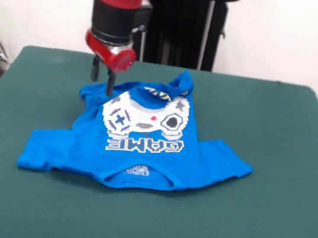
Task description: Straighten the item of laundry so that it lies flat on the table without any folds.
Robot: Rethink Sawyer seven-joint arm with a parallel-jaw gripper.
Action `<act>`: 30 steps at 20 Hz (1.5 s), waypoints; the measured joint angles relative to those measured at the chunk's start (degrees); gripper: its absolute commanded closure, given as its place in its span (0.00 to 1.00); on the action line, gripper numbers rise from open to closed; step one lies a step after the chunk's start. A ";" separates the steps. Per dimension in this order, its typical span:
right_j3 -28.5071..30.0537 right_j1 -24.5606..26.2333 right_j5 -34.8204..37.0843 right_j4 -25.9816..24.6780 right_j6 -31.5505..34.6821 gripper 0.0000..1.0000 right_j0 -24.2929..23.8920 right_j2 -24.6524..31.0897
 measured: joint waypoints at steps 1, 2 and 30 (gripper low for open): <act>0.11 -0.14 -0.01 0.27 0.00 0.00 0.63 0.01; 0.22 -0.22 -0.01 0.56 0.00 0.00 1.27 0.01; 2.99 1.80 0.08 4.97 0.00 0.00 7.68 -4.83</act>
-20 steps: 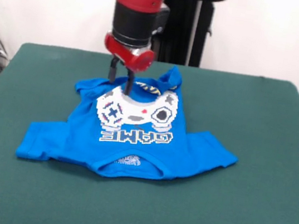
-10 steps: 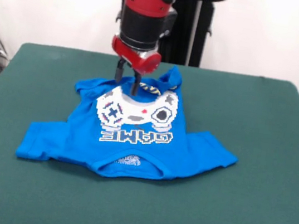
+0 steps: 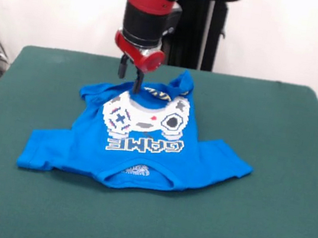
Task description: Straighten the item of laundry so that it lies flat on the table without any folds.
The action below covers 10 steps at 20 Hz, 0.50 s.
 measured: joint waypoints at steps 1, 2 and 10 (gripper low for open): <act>0.17 0.09 0.00 0.04 0.00 0.00 0.00 -0.13; 0.71 0.23 -0.01 0.12 0.00 0.00 -0.01 -0.41; 2.16 0.38 -0.01 0.95 0.00 0.00 0.00 -0.75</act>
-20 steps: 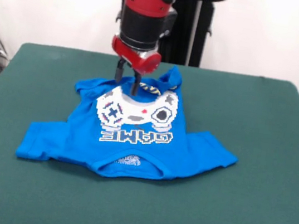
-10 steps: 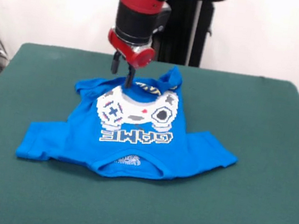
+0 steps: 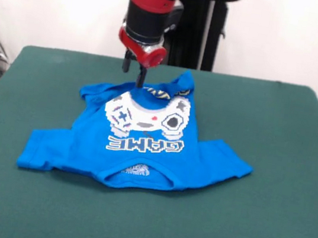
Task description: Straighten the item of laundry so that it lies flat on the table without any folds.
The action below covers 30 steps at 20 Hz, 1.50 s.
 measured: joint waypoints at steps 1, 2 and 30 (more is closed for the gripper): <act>0.04 0.14 0.00 0.15 0.00 0.00 0.00 0.00; 0.06 0.24 0.00 0.24 0.00 0.00 0.01 -0.02; 1.11 5.48 -12.36 1.69 0.00 1.00 1.09 -0.95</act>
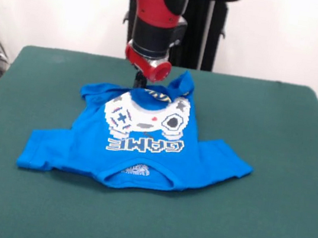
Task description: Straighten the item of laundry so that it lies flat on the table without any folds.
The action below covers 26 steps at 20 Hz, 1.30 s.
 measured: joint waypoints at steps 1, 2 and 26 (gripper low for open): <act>0.00 0.00 0.01 0.12 0.00 1.00 0.22 -0.06; 0.00 0.00 0.01 0.22 0.00 1.00 0.44 -0.09; 0.80 -0.01 3.56 0.96 0.00 1.00 -2.40 -1.79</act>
